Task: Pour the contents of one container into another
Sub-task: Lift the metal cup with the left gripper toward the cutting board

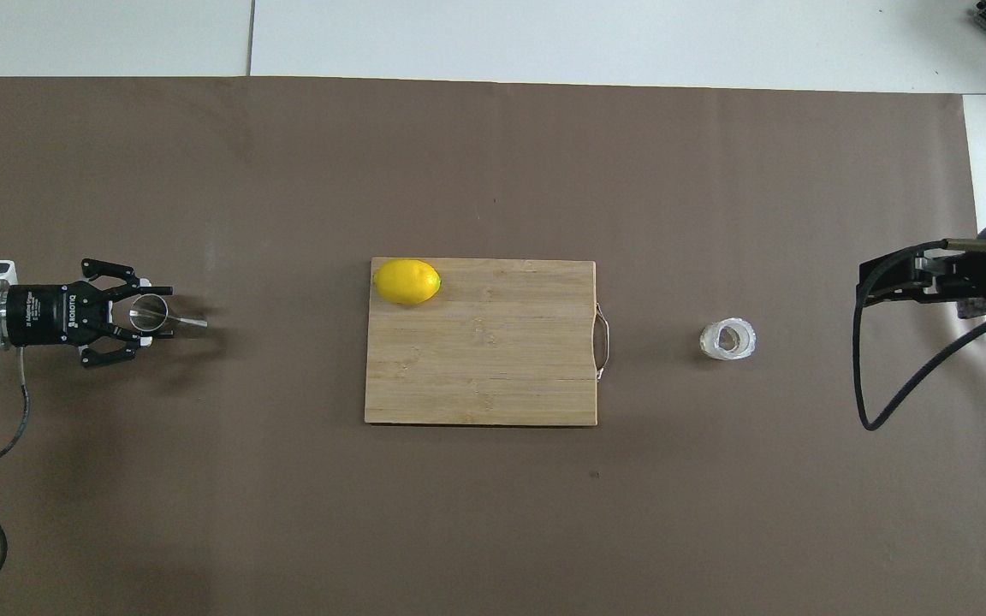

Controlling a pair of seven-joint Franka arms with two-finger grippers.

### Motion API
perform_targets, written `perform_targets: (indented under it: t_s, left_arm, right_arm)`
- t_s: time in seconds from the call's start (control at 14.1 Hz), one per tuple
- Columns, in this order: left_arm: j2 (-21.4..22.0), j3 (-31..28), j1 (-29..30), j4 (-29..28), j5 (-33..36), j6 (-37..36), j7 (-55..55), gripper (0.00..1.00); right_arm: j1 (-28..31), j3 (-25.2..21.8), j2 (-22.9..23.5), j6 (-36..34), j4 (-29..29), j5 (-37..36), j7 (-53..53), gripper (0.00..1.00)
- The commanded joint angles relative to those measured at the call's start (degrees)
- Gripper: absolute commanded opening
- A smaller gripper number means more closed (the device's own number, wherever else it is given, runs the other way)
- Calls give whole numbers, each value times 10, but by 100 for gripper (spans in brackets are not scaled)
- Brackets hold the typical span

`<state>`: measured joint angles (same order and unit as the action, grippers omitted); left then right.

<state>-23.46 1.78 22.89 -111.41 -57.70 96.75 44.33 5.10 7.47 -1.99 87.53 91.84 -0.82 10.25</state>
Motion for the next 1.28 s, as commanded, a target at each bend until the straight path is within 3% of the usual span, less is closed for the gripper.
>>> perform_targets:
  t_s: [0.0, 0.21, 0.64, 0.85, 0.99, 1.21]
  left_arm:
    - [-11, 1, 7, 10, -11, -17, -11, 62]
    - [-11, 1, 11, 9, -23, -19, -14, 59]
    - [-24, 1, 25, 8, -39, -39, -39, 26]
    - [-29, 1, 35, 9, -45, -48, -51, 22]
    - [-29, 1, 35, 9, -53, -51, -51, 5]
    - [-27, 3, 33, 11, -73, -60, -42, 0]
  right_arm:
    - [8, 5, -14, 0, 15, -1, 6, 100]
    - [9, 4, -14, 0, 15, -1, 6, 100]
    - [8, 4, -14, 0, 15, -1, 6, 100]
    - [8, 4, -14, 0, 15, -1, 6, 100]
    - [8, 4, -14, 0, 15, -1, 6, 100]
    - [9, 4, -14, 0, 15, -1, 6, 100]
